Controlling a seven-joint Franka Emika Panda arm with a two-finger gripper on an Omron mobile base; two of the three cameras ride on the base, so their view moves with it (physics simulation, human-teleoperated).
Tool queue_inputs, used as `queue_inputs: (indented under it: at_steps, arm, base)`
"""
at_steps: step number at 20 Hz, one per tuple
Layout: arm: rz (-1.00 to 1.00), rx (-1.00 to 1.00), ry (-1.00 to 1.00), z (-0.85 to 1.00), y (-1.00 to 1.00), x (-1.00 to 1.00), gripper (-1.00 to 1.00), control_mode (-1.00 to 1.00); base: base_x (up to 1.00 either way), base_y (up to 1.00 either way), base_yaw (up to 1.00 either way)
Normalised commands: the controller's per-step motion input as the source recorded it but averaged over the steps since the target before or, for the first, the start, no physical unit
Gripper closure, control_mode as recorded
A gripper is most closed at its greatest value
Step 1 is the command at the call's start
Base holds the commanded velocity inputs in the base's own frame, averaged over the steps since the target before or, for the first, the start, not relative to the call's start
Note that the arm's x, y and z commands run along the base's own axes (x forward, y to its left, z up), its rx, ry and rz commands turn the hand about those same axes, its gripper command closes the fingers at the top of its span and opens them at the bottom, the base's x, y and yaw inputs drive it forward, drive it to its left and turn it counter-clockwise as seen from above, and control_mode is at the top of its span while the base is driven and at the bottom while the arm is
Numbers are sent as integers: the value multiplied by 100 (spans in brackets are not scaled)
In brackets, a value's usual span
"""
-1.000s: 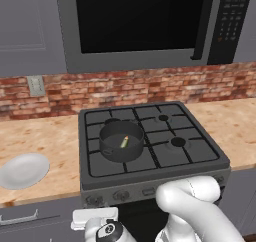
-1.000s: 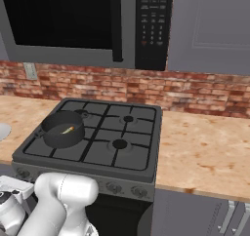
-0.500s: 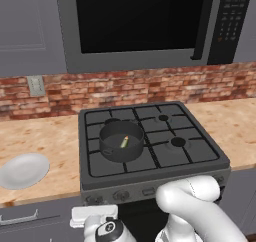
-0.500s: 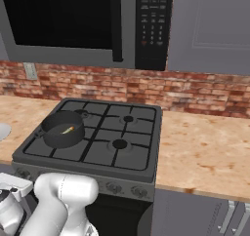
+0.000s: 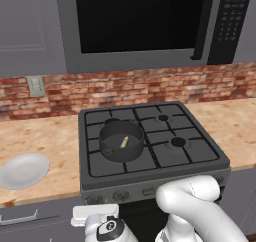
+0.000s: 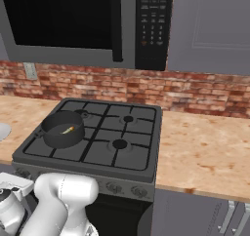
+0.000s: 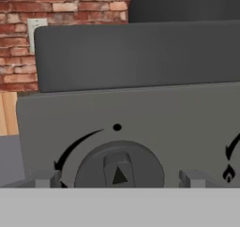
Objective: Retrieve the frozen meat and place it in the pot on a burner. Then turn the burner on.
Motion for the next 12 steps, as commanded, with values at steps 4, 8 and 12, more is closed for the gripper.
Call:
queue_inputs:
  at_steps: [4, 8, 12]
  arm:
    - [0, 0, -7, -11, 0, 19, -100, -100]
    - [0, 0, -6, -3, 0, 3, -100, -100]
    - [0, 0, -3, 0, 0, 0, 100, -100]
  base:
    - [0, 0, 0]
    - [0, 0, 0]
    - [0, 0, 0]
